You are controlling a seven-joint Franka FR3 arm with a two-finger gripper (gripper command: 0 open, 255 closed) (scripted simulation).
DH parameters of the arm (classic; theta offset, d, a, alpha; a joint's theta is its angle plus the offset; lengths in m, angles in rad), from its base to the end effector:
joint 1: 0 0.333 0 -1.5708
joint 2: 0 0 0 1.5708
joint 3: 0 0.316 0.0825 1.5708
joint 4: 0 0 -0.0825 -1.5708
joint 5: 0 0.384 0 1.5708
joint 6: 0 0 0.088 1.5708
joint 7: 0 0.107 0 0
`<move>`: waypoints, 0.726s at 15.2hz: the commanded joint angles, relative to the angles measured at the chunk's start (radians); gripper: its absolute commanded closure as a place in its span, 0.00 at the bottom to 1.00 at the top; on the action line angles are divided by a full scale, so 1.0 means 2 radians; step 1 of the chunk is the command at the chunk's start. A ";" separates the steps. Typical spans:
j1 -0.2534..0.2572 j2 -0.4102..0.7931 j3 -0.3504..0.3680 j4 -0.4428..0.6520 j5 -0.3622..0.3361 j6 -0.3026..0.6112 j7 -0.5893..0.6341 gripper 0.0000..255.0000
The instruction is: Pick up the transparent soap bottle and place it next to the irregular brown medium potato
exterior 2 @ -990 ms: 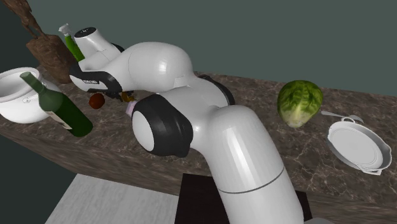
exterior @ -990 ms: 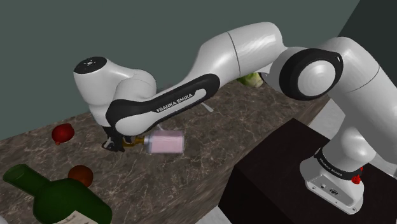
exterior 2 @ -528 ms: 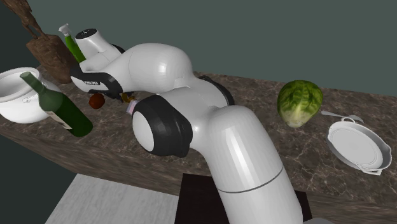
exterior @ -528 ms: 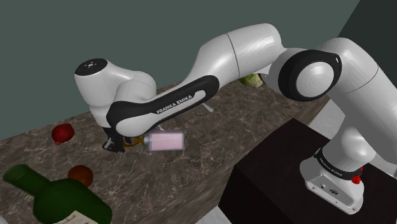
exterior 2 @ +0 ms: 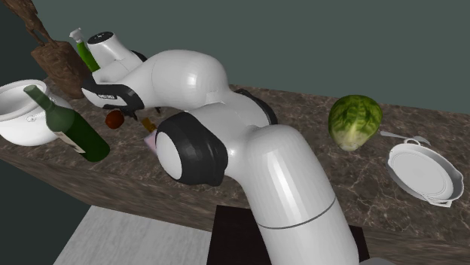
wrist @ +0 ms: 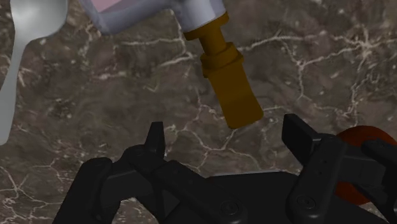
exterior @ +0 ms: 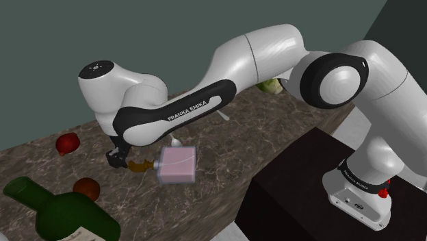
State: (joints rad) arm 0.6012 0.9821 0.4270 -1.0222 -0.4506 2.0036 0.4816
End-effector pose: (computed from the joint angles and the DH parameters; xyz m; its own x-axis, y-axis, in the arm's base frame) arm 0.5253 0.5834 0.2803 0.8556 0.5096 0.0913 0.5092 -0.8602 0.0292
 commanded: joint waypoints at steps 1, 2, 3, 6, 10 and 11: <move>-0.003 -0.017 0.004 -0.004 0.003 -0.013 -0.001 0.00; -0.003 -0.025 0.006 -0.002 0.006 -0.023 -0.002 0.00; -0.003 -0.031 0.007 0.000 0.008 -0.031 -0.003 0.00; -0.003 -0.031 0.007 0.000 0.008 -0.031 -0.003 0.00; -0.003 -0.031 0.007 0.000 0.008 -0.031 -0.003 0.00; -0.003 -0.031 0.007 0.000 0.008 -0.031 -0.003 0.00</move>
